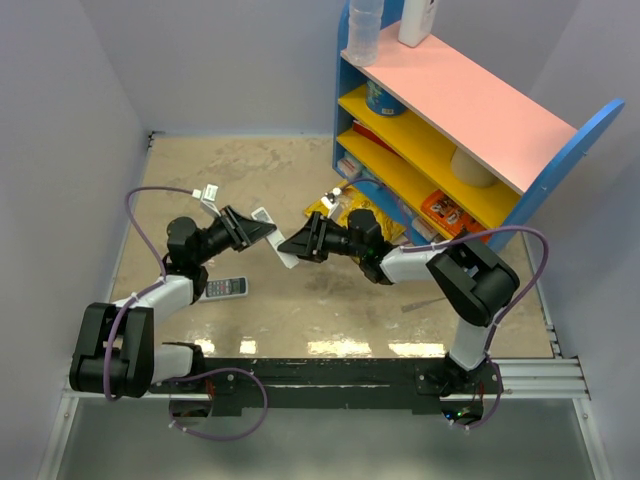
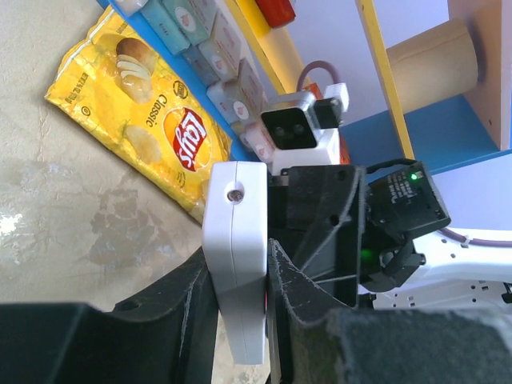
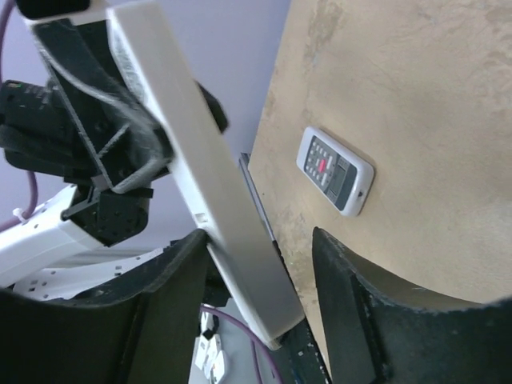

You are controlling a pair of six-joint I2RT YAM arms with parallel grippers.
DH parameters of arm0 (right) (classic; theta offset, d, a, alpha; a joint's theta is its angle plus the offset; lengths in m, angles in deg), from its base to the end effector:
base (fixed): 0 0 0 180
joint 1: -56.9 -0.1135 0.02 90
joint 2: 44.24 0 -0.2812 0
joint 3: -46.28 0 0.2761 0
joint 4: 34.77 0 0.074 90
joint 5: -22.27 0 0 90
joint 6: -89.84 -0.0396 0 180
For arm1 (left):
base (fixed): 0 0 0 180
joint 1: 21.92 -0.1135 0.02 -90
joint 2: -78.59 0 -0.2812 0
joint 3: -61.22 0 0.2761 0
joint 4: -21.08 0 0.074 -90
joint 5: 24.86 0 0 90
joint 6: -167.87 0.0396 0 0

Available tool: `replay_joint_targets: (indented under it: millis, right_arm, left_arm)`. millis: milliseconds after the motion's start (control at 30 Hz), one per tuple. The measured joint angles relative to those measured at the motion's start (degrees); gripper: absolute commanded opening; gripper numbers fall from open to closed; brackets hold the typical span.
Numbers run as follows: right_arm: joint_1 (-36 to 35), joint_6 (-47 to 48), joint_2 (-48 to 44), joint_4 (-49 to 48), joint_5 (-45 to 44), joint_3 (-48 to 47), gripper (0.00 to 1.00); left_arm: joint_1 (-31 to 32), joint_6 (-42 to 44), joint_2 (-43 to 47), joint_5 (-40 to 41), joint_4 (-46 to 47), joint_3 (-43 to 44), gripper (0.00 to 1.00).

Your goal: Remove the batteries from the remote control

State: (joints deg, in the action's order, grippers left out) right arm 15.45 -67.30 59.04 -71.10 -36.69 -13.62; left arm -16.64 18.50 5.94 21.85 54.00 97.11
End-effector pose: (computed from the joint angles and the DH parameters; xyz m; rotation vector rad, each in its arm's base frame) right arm 0.2806 0.2750 0.1843 -0.0342 2.0670 1.7665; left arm 0.2563 -0.0510 0.2098 -0.2140 1.8259 -1.4398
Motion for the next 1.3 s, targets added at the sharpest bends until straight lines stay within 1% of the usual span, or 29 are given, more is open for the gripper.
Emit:
replay_joint_targets:
  millis: [67,100,167,200,300,433,500,667,867,1033,1300]
  right_arm:
    - [0.00,-0.37,1.11,-0.33,0.09,0.00,0.49]
    - [0.00,-0.50,1.44,-0.96,0.20,0.00,0.42]
    - [0.00,-0.76,1.55,-2.01,0.55,0.00,0.36]
    - [0.00,-0.52,1.53,-2.56,0.87,0.00,0.31]
    - [0.11,0.37,1.44,-3.39,1.77,0.02,0.26]
    - [0.15,1.66,0.90,-3.52,1.70,1.14,0.21]
    - [0.15,1.92,0.70,-4.46,1.68,2.32,0.21]
    - [0.11,2.14,0.70,-6.95,1.60,4.81,0.26]
    - [0.15,2.25,0.70,-7.28,1.44,5.53,0.31]
    - [0.70,2.21,0.70,-8.07,1.42,6.82,0.32]
    - [2.97,2.23,0.70,-6.08,1.51,9.42,0.33]
  left_arm:
    - [-0.02,-0.02,0.00,0.04,0.28,0.00,0.00]
    - [-0.04,-0.04,-0.02,0.13,0.11,-0.04,0.00]
    - [-0.11,-0.09,-0.15,0.26,0.11,-0.09,0.00]
    - [-0.22,-0.46,-0.22,0.24,0.24,-0.09,0.00]
    - [-0.48,-1.60,-0.33,0.17,0.35,-0.09,0.00]
    - [-0.37,-1.60,-0.70,-0.15,-0.15,-0.09,0.00]
    - [-0.24,-1.60,-1.11,-0.55,-0.57,-0.09,0.00]
    - [0.26,-1.46,-2.32,-1.49,-1.51,-0.07,0.00]
    - [0.44,-1.03,-3.17,-1.49,-2.97,0.24,0.00]
    - [0.85,0.57,-3.41,-1.16,-5.68,1.01,0.00]
    - [-0.02,6.08,-4.61,4.70,-8.83,2.58,0.00]
